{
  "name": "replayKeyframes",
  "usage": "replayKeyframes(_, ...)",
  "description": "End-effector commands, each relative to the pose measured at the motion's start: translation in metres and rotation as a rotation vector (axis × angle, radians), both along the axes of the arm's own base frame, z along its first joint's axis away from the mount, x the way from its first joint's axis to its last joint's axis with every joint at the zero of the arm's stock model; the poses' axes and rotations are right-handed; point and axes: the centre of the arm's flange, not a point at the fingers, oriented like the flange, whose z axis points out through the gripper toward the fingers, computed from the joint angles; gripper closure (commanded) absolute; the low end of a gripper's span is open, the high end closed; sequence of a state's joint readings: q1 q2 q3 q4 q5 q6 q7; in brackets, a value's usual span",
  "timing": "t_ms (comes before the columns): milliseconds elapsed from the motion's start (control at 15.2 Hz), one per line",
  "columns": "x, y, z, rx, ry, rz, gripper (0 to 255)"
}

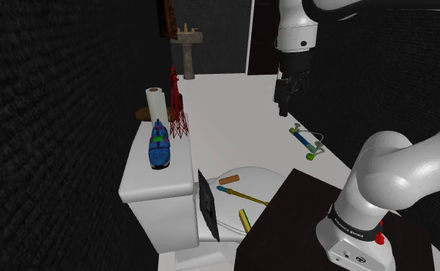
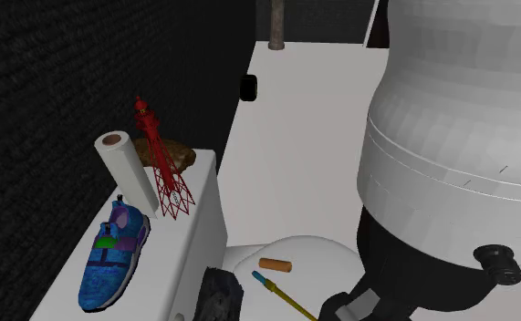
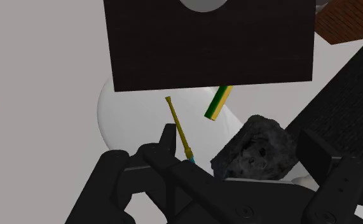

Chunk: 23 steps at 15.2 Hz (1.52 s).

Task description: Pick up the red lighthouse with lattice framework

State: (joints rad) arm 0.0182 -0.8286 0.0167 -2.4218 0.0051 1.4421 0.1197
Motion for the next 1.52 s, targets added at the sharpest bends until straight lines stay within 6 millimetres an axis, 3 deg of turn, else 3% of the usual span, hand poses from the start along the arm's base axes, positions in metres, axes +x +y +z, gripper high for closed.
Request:
replayKeyframes(0,0.000,0.000,0.000,0.000,0.000,0.000,0)
replayKeyframes(726,0.115,0.049,0.009,-0.006,-0.136,-0.193,0)
replayKeyframes(1452,0.234,0.076,0.034,-0.013,-0.273,-0.385,0)
